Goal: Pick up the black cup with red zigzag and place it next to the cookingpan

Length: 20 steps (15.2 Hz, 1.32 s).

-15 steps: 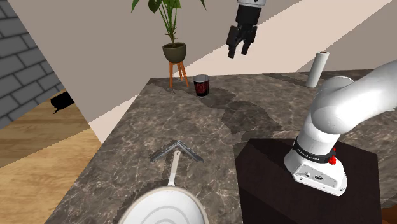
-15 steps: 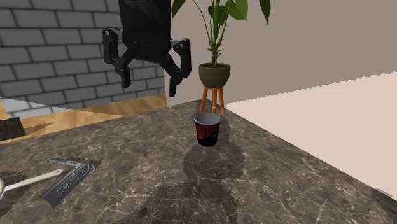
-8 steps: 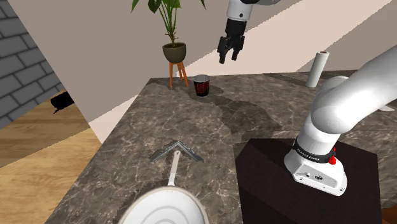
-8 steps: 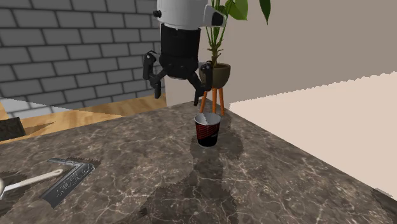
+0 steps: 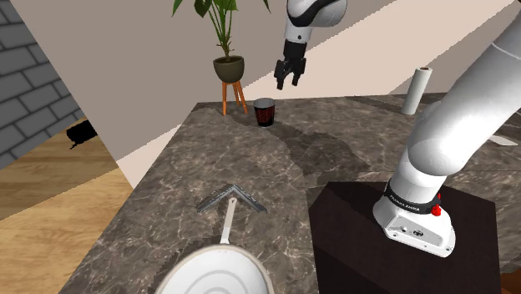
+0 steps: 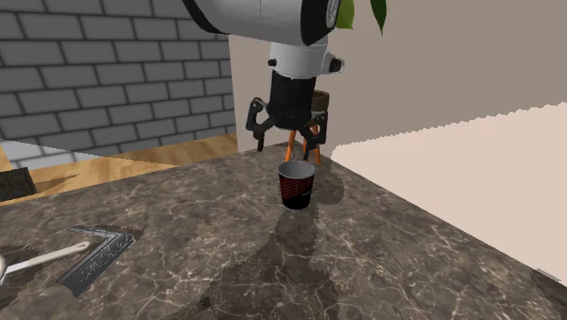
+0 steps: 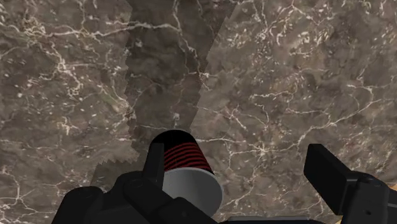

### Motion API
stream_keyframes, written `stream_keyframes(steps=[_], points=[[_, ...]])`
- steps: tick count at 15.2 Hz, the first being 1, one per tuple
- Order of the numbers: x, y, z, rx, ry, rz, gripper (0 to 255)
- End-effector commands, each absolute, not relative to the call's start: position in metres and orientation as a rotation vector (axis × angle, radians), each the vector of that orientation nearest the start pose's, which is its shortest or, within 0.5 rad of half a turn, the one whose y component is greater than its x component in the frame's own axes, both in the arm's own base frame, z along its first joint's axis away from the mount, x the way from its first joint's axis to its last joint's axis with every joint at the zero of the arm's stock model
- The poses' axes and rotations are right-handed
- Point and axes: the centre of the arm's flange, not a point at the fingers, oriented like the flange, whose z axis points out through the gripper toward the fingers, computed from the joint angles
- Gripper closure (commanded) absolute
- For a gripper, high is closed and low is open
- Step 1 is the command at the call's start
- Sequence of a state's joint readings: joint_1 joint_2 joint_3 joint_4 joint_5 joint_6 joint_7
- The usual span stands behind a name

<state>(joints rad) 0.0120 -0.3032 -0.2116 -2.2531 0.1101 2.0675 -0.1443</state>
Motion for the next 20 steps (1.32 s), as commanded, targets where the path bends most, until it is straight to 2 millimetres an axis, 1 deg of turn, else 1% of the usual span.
stream_keyframes(steps=[1, 13, 14, 20], points=[[0.484, -0.103, 0.481, -2.989, 0.143, -0.204, 0], [0.603, -0.173, 0.401, -2.983, 0.14, -0.202, 0], [0.609, -0.176, 0.397, -2.983, 0.14, -0.202, 0], [0.614, -0.172, 0.366, -2.983, 0.14, -0.202, 0]])
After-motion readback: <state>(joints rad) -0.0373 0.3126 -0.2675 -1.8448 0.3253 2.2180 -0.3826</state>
